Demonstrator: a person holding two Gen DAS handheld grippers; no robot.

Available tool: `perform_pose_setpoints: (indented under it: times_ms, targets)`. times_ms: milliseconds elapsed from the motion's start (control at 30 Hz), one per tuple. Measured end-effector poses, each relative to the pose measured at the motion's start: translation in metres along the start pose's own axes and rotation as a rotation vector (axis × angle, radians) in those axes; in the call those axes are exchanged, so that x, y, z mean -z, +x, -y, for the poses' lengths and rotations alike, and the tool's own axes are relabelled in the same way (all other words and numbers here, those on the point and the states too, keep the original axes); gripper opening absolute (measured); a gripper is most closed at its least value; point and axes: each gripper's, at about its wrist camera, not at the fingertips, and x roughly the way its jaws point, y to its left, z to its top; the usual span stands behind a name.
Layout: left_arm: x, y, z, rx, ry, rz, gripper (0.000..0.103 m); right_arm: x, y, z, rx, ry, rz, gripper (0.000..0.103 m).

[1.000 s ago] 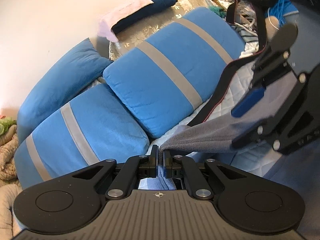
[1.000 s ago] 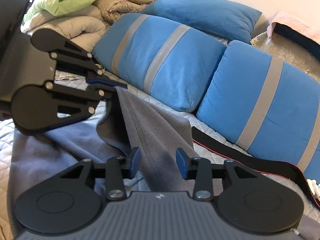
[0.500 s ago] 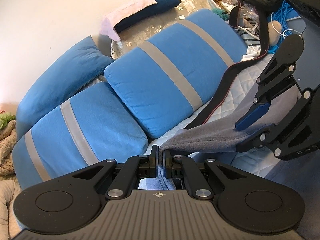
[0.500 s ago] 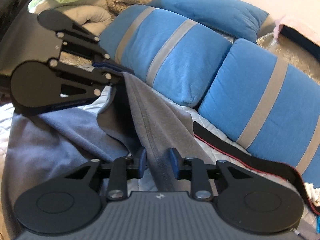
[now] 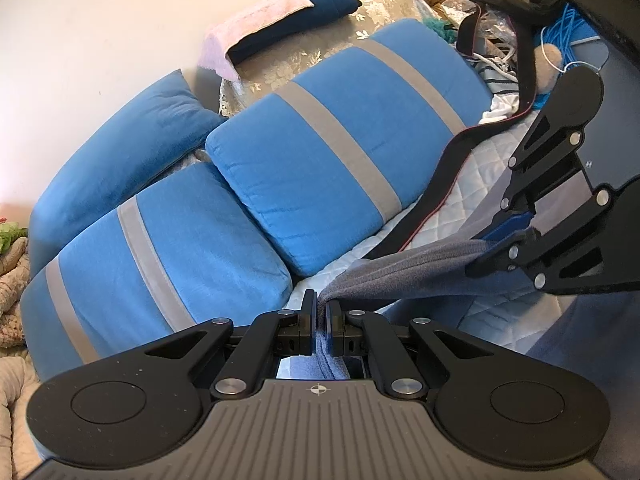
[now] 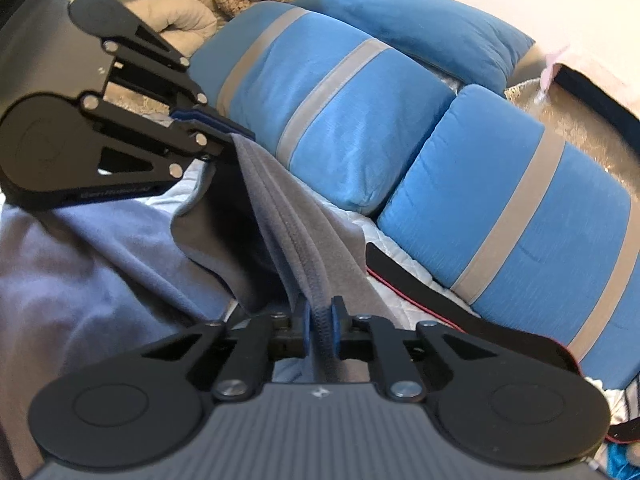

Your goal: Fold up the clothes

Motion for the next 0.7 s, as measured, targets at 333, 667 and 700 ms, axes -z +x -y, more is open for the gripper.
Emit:
perform_pose_setpoints:
  times_ms: [333,667,700]
  targets:
    - [-0.002,0.001,0.008,0.081,-0.008,-0.024,0.01,0.002,-0.021,0.012,0.063,-0.147,0.022,0.007]
    - [0.001,0.007,0.031,0.121,0.069,-0.041,0.047,0.017,-0.028,0.051,0.201,-0.097,-0.012,0.007]
    - [0.002,0.007,0.033,0.124,0.081,-0.048,0.047,0.019,-0.029,0.053,0.215,-0.106,-0.015,0.007]
